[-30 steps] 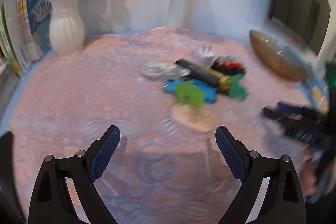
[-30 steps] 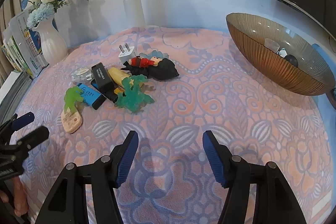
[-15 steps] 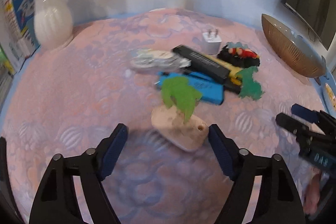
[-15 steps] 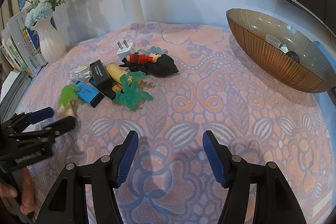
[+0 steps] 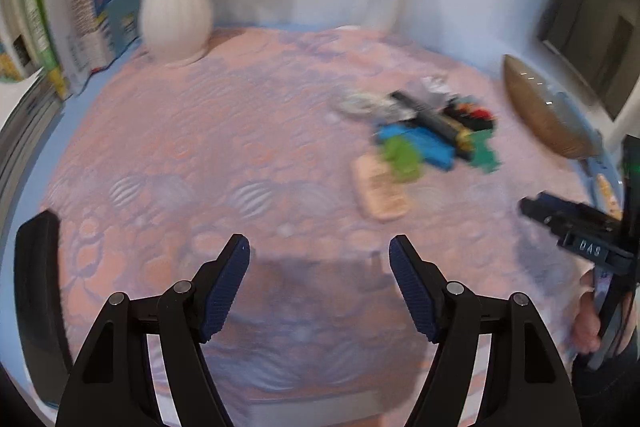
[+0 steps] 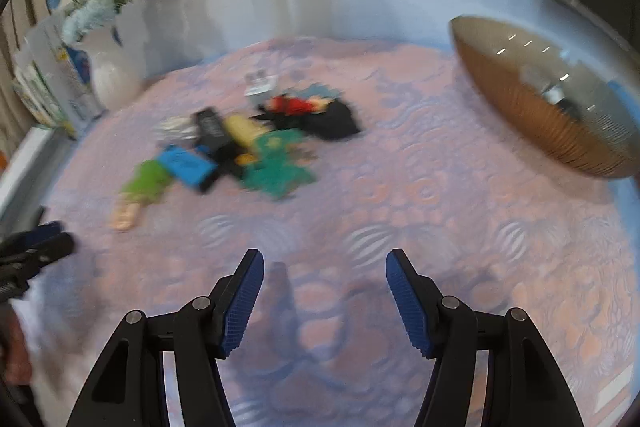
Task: Organize rigid objects
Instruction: 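Grasp the beige block with the left gripper while the right grasps the green toy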
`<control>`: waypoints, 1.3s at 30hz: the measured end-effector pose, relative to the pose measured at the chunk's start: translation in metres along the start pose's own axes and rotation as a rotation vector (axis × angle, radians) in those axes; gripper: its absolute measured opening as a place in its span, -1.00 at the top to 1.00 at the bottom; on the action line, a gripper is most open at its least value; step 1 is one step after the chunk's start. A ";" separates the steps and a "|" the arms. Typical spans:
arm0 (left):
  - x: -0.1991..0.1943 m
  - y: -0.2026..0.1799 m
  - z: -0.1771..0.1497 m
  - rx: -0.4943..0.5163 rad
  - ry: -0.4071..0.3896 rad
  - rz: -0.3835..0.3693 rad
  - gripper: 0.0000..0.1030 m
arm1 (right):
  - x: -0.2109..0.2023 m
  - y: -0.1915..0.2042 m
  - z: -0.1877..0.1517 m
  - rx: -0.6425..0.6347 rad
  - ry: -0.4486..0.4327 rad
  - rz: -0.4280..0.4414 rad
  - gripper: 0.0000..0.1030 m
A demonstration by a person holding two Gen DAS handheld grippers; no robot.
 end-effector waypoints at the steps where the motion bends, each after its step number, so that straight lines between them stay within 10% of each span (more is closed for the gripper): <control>1: 0.001 -0.007 0.003 0.006 -0.002 -0.004 -0.37 | -0.003 0.004 0.002 0.007 0.009 0.029 -0.20; 13: 0.066 -0.048 0.021 0.124 -0.005 0.060 -0.17 | 0.038 0.033 0.045 -0.084 0.015 -0.029 0.15; 17: 0.064 -0.049 0.020 0.142 -0.024 0.058 0.32 | 0.048 0.033 0.044 -0.101 -0.041 -0.021 0.23; 19: 0.061 -0.047 0.020 0.127 -0.037 0.032 0.33 | 0.045 0.033 0.042 -0.109 -0.048 -0.017 0.50; 36: 0.024 -0.035 -0.016 0.120 -0.095 0.039 0.44 | -0.028 0.006 -0.024 -0.096 -0.048 0.048 0.49; 39: 0.030 -0.032 -0.019 0.111 -0.054 0.046 0.16 | -0.016 0.006 -0.041 -0.098 0.007 0.043 0.40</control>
Point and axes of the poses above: each gripper's, at about its wrist camera, not at the fingertips, and x roughly the way its jaws point, y to its left, z to its top, the point moved 3 cm from there along x, roughly the way its jaws point, and after that the axes turned 2 degrees about x, right-handed, at the moved point
